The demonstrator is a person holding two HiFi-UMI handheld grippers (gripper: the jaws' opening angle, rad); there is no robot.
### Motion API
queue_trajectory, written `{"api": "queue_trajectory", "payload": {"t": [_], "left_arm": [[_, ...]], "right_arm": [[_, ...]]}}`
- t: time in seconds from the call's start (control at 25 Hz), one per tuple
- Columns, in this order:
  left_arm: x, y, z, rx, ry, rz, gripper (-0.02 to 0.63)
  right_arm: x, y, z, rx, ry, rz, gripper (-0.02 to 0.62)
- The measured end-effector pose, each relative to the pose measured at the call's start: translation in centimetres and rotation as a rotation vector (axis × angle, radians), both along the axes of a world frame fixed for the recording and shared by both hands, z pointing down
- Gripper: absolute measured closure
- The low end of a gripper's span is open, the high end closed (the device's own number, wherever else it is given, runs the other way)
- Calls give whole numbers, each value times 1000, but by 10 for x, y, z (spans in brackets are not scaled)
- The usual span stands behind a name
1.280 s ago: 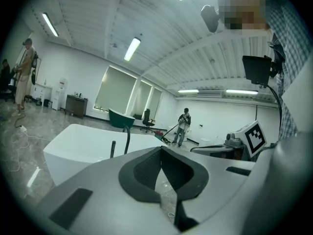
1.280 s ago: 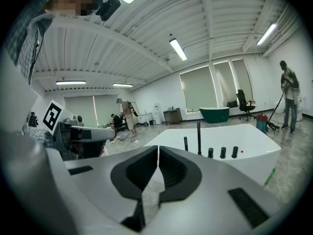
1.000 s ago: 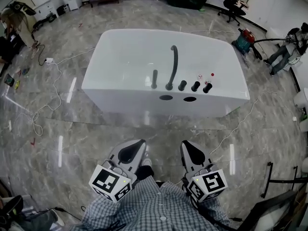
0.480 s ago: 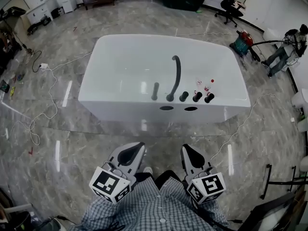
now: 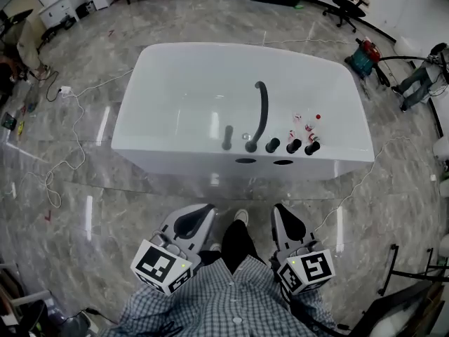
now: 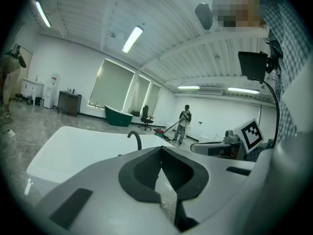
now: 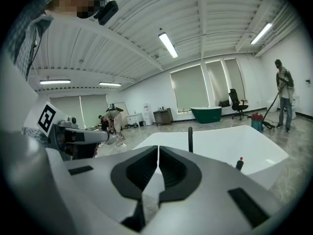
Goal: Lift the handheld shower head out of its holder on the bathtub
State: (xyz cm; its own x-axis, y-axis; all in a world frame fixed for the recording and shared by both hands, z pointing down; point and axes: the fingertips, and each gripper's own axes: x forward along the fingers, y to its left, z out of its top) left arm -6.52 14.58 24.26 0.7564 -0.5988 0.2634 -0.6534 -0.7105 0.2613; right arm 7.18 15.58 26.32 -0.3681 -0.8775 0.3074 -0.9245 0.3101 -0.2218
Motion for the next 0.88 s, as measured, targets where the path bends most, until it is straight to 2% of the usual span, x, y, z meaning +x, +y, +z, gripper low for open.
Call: {"api": "queue_trajectory", "payload": {"t": [0.4,0.6,0.88], "left_arm": [[38,-93,-7,18,13,-94,604],[47,-124,4,9,-5,-145,604],[58,-152,25,7,-45,-172,604]], "right_arm": [[38,-102,-5,20,5,-111,577],[45,-132,8,-2,36,-202,577],[45,-157,28,-32,30,-264,577]]}}
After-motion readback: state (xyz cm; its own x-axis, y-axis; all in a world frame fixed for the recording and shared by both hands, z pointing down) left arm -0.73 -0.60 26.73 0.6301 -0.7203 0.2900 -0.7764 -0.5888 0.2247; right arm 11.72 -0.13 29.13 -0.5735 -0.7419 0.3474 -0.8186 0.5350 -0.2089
